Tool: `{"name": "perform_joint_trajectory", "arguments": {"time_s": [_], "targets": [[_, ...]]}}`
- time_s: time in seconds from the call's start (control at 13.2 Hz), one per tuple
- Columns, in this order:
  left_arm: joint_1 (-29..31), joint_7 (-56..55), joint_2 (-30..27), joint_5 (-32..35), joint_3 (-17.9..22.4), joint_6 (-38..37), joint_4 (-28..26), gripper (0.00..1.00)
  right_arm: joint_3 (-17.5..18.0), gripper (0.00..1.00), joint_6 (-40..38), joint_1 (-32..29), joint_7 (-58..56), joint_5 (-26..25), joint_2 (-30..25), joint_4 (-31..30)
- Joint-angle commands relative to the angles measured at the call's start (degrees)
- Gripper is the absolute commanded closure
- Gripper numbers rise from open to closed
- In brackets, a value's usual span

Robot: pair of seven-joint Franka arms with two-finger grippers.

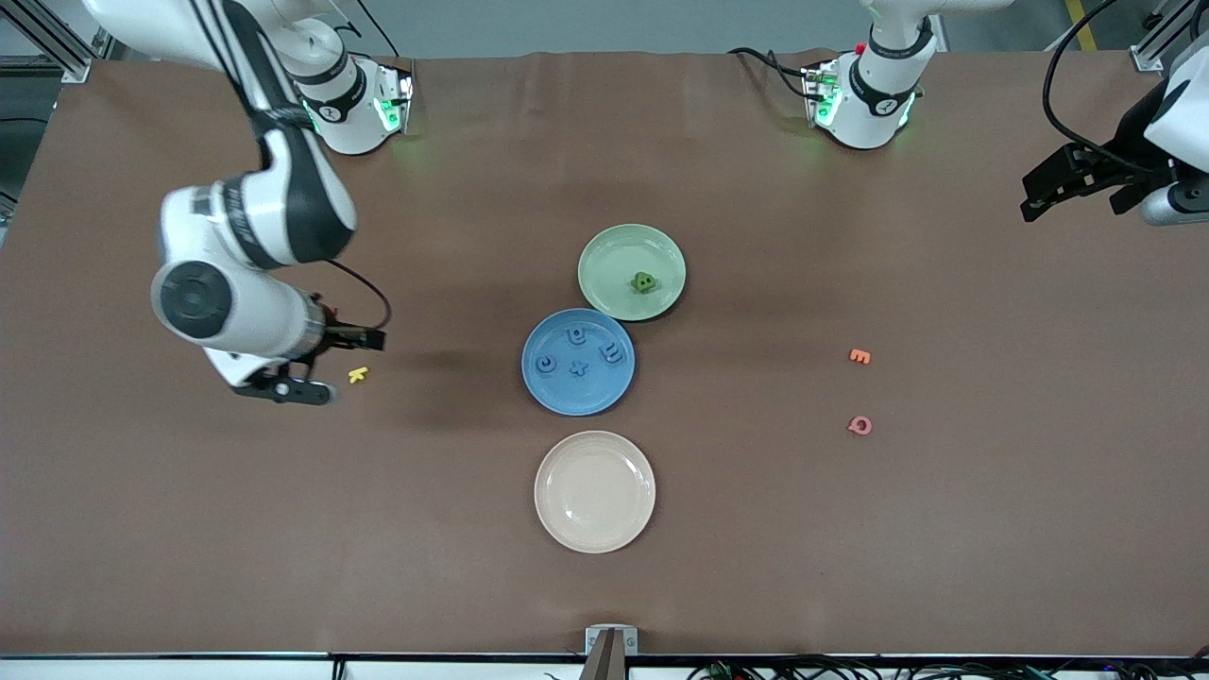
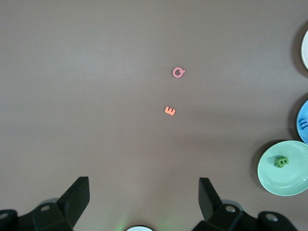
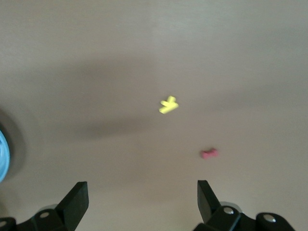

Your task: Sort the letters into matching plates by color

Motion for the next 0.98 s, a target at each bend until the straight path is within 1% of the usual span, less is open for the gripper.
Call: {"name": "perform_joint_trajectory", "arguments": {"time_s": [0.0, 0.15, 0.3, 0.45, 0.6, 0.83, 0.91], "targets": [[0.2, -1.3, -0.1, 0.2, 0.0, -2.6, 1.2, 0.0, 1.1, 0.0, -5.6, -4.5, -4.3, -1.8, -4.9, 0.1], [0.1, -3.4, -0.2, 0.2, -0.2, -3.2, 1.2, 0.0, 1.1, 0.0, -12.6, -7.5, -6.2, -2.9, -4.7, 7.0], [0.1, -3.4, -0.2, 0.2, -0.2, -3.2, 1.3, 0.0, 1.1, 0.0, -16.7, -10.1, -10.5, -4.3, -4.5, 11.8], [0.1, -2.3, -0.1, 0.4, -0.1, -3.2, 1.5, 0.0, 1.1, 0.0, -18.2, -12.1, -12.5, -4.3, -4.6, 14.2], [0.0, -2.7, 0.3, 0.8, -0.1, -3.3, 2.8, 0.0, 1.1, 0.0, -19.1, -13.6, -12.5, -3.7, -4.6, 15.6], [0.1, -2.7, 0.3, 1.0, -0.1, -3.3, 3.1, 0.0, 1.2, 0.0, -19.2, -14.3, -12.3, -3.7, -4.2, 20.4], [0.0, -2.7, 0.3, 0.9, -0.2, -3.3, 3.1, 0.0, 1.2, 0.0, -19.1, -14.1, -12.1, -4.0, -4.2, 20.8]]}}
